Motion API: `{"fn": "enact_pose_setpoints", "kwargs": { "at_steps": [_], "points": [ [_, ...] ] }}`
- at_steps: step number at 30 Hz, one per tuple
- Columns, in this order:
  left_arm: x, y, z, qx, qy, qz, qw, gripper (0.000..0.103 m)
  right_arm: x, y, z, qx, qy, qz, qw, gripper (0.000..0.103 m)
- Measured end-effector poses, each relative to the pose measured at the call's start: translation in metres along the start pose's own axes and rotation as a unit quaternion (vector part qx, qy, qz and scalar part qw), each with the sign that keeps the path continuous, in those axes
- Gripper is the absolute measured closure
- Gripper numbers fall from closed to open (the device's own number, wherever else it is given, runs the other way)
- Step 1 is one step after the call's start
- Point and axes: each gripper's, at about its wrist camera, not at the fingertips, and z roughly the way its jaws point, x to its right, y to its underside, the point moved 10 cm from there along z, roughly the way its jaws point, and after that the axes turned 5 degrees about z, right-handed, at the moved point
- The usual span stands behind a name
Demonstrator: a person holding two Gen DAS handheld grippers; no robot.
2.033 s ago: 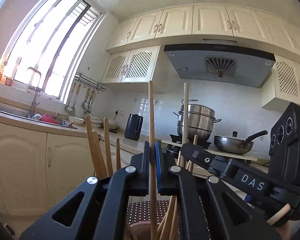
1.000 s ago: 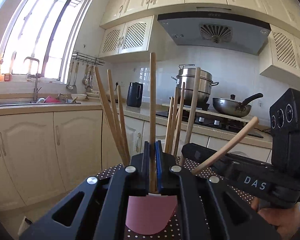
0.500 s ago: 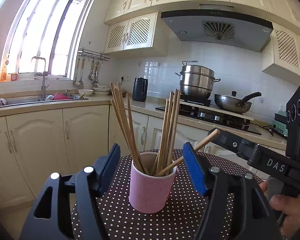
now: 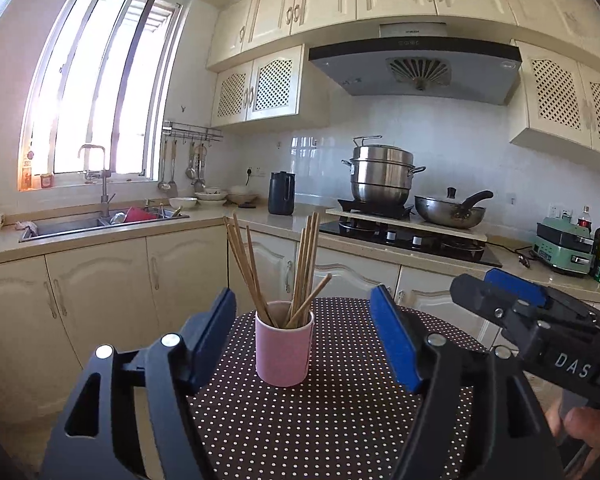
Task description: Organize utensils
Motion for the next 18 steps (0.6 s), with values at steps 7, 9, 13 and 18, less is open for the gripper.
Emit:
{"fn": "enact_pose_setpoints", "kwargs": {
  "at_steps": [7,9,13,18],
  "points": [
    [0.015,-0.014,-0.058,0.025,-0.02,0.019,0.9993,0.026,-0.025,-0.003,-0.062,0.028,0.019,-0.033,0.999,0.03],
    [0.018,-0.017,-0.072,0.032,-0.019,0.018,0.9991,0.026,-0.03,-0.003,-0.077,0.039,0.025,-0.042,0.998,0.029],
    [0.022,-0.021,-0.099,0.044,-0.017,0.019,0.9987,0.024,-0.036,-0.003,-0.1,0.051,0.036,-0.051,0.997,0.028],
    [0.025,-0.024,-0.13,0.058,-0.02,0.02,0.9979,0.024,-0.041,-0.005,-0.125,0.065,0.044,-0.051,0.996,0.027]
  ]
}}
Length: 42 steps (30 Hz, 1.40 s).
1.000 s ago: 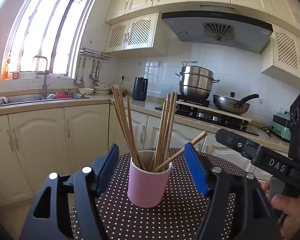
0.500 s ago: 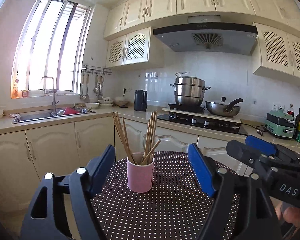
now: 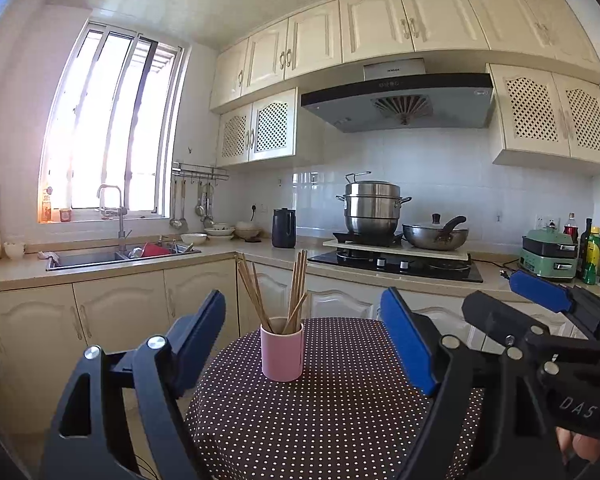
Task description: Organize utensils
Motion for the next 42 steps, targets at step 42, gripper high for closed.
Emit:
{"fn": "enact_pose_setpoints", "kwargs": {
  "at_steps": [42],
  "points": [
    [0.017,-0.017,-0.063,0.033,-0.006,0.027,0.9991,0.02,-0.006,-0.005,-0.073,0.044,0.038,-0.027,0.998,0.023]
  ]
}}
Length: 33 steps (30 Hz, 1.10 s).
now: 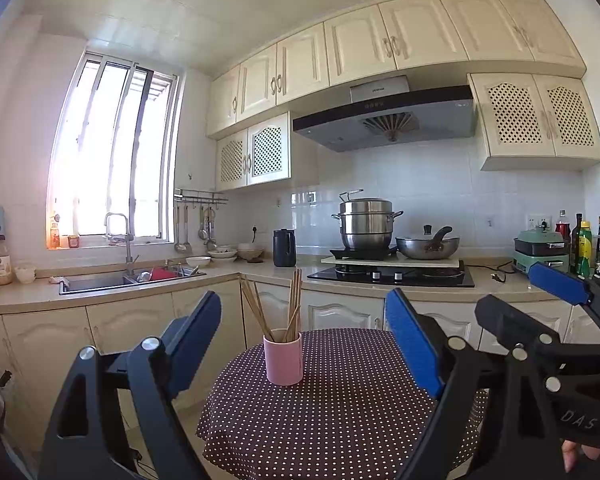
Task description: Organize utensils
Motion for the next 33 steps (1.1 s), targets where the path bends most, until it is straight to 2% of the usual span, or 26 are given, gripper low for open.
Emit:
{"fn": "enact_pose_setpoints", "kwargs": {
  "at_steps": [33],
  "points": [
    [-0.0001,0.003,-0.0032,0.006,-0.01,0.005,0.9999,0.02,0.0041,0.0057,-0.0017,-0.004,-0.002,0.004,1.0,0.023]
  ]
}}
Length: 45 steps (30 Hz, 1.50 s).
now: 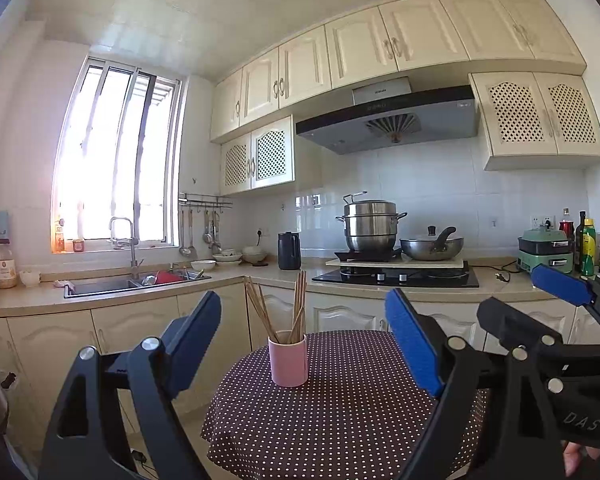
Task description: Organize utensils
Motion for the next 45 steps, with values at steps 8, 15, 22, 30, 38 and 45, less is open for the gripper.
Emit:
{"fn": "enact_pose_setpoints", "kwargs": {
  "at_steps": [8,15,22,30,38,45],
  "points": [
    [-0.0012,0.0008,-0.0009,0.001,0.0,0.0,1.0,0.02,-0.0003,0.0006,-0.0004,0.0,0.0,0.0,1.0,0.023],
    [-0.0008,0.001,-0.0019,0.002,0.0,0.0,1.0,0.02,-0.0001,0.0022,-0.0016,0.001,0.001,-0.001,1.0,0.023],
    [-0.0019,0.0011,-0.0018,0.002,0.0,0.0,1.0,0.02,-0.0001,0.0019,-0.001,0.0,0.001,-0.001,1.0,0.023],
    [-0.0036,0.0004,-0.0011,0.004,0.0,0.002,1.0,0.02,-0.0011,0.0026,-0.0017,0.0,0.0,-0.002,1.0,0.023],
    [-0.0042,-0.0004,-0.0014,0.004,-0.001,0.003,1.0,0.02,-0.0019,0.0021,-0.0018,-0.001,-0.001,-0.002,1.0,0.023],
    [-0.0037,0.0006,-0.002,0.004,-0.002,0.003,1.0,0.02,-0.0021,0.0015,-0.0011,-0.002,-0.001,-0.001,1.0,0.023]
  ]
}}
